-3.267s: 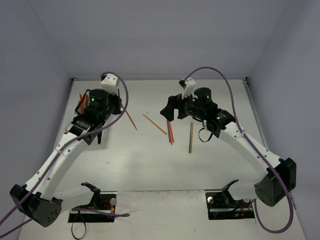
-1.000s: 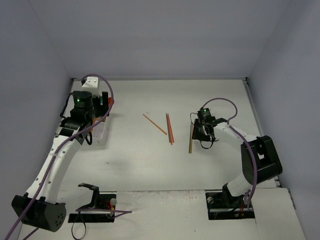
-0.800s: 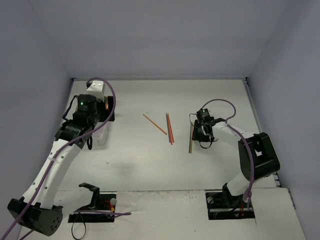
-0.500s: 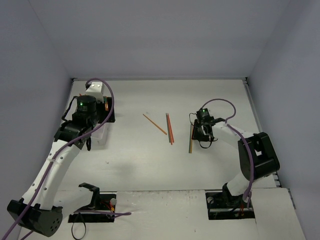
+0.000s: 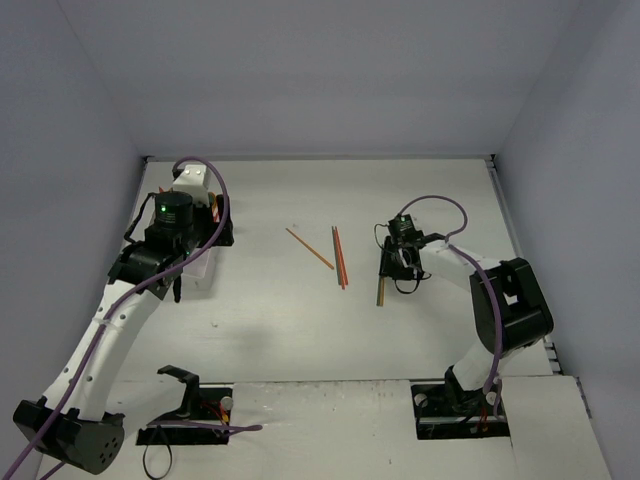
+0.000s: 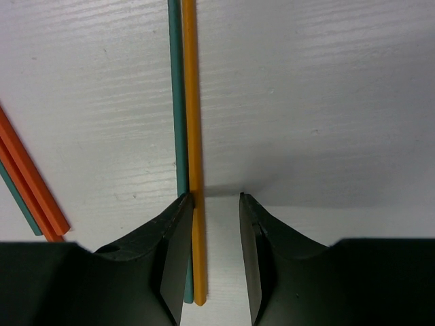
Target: Sort the eating utensils into containers
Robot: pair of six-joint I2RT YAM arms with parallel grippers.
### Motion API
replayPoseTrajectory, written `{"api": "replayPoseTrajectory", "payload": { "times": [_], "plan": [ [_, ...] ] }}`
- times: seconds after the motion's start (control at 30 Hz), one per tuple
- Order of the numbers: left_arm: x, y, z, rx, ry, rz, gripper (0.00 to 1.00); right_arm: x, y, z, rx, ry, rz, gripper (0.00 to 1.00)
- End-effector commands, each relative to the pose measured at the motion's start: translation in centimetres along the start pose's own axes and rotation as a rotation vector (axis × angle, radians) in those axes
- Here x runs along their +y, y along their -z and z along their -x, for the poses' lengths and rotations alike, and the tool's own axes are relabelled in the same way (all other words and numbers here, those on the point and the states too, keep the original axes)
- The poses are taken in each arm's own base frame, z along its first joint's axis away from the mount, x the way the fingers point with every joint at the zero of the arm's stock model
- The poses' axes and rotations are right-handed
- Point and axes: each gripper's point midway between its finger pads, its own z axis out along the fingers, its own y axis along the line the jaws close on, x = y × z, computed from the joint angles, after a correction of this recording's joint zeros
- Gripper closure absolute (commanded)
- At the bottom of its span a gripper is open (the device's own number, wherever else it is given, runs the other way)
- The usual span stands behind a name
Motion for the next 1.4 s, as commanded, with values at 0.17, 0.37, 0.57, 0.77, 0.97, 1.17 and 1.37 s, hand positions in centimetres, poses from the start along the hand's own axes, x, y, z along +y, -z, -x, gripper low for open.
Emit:
{"api": "replayPoseTrajectory", "payload": {
  "times": [0.17, 0.37, 0.57, 0.77, 0.97, 1.17, 1.37],
  "plan": [
    [-1.0, 1.4, 2.6, -0.086, 0.036, -0.046, 0.27, -0.6, -0.9, 0.1, -0.011, 0.017, -0.064, 0.73],
    [-1.4, 1.4, 2.6, -0.082, 0.044, -0.061, 0.27, -2.1, -1.1, -0.8, 0.004, 0.035, -0.125, 0.89],
    [-2.7, 1.5, 2.8, -0.077, 0.070, -0.108, 0.27, -2.8, -0.4, -0.2, -0.021, 0.063, -0.155, 1.00],
    [-6.5, 2.4, 4.1, -0.080, 0.100, -0.240, 0.27, 0.0, 4.0, 4.5, -0.177, 0.136, -0.034, 1.00],
    [-12.7, 3.7, 6.7, -0.072, 0.212, -0.456, 0.27, 7.1, 12.3, 8.1, -0.398, 0.329, 0.215, 1.00],
    [-18.5, 4.7, 8.6, -0.090, 0.245, -0.628, 0.27, 14.7, 20.6, 8.2, -0.553, 0.487, 0.521, 1.00],
    [-21.5, 4.5, 9.5, -0.106, 0.261, -0.694, 0.27, 18.1, 25.6, 8.5, -0.627, 0.524, 0.701, 1.00]
  ]
}}
